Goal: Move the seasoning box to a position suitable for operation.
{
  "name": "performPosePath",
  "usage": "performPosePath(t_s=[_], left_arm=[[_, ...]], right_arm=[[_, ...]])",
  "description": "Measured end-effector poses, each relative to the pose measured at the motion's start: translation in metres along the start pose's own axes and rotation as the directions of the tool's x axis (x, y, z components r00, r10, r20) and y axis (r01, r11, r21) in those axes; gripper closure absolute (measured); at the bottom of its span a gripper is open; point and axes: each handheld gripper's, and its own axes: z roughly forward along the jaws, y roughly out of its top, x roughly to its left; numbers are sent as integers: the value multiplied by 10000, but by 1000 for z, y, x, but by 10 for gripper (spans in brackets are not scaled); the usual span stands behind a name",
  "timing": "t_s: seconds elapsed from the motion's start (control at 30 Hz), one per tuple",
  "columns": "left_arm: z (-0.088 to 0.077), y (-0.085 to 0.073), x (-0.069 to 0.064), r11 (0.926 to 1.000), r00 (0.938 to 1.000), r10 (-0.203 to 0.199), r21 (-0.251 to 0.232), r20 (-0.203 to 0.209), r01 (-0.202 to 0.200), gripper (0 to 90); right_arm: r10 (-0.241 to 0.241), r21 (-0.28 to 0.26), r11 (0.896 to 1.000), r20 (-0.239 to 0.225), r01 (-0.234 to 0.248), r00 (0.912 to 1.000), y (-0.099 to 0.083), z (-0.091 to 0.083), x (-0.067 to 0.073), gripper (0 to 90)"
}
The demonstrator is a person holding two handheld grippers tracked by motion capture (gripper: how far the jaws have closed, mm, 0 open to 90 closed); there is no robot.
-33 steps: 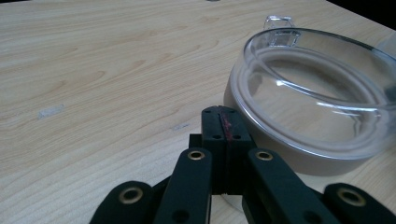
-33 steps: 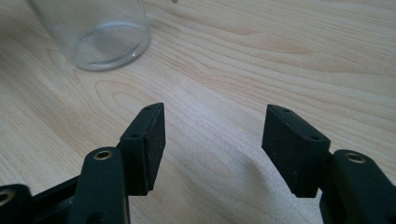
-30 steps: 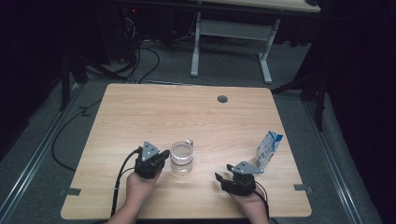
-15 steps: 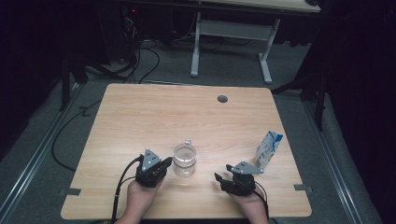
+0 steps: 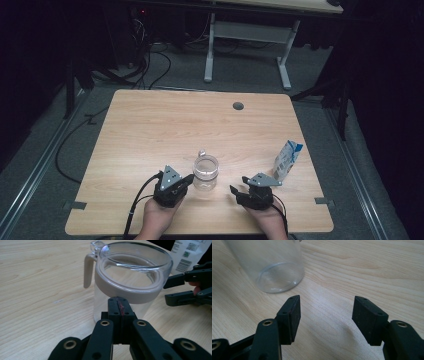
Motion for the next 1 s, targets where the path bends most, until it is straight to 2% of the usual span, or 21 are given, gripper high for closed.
performPosePath(t_s=[0.17, 0.33, 0.47, 0.57, 0.77, 0.9, 1.0], left_arm=[[3, 0, -6, 10000, 9996, 73, 0, 255, -73, 900], [2, -2, -5, 9998, 9995, 125, -154, 303, -121, 899], [2, -3, 0, 9999, 9995, -110, -106, 312, 114, 900], [4, -2, -1, 9992, 9979, -359, -163, 530, 368, 900], [5, 0, -8, 9996, 9974, -238, -161, 673, 249, 900], [9, 1, -14, 9996, 9951, -238, -138, 964, 252, 899], [11, 1, -16, 9998, 9945, -179, -97, 1034, 190, 899]], right_arm=[[-16, -3, 10000, 1, 16, 10000, 0, 0, 0, 400], [-25, -45, 10000, -16, 25, 10000, 0, -1, 0, 403], [-62, -75, 10000, -80, 62, 9999, 1, -1, 2, 412], [-159, -22, 9999, -94, 159, 9998, 1, 1, 4, 411], [-94, -34, 10000, -53, 94, 9999, 1, 1, 3, 411], [-109, -31, 9999, -48, 109, 9999, 0, 1, 2, 411], [-104, -56, 9999, -51, 104, 9999, 1, 1, 2, 412]])
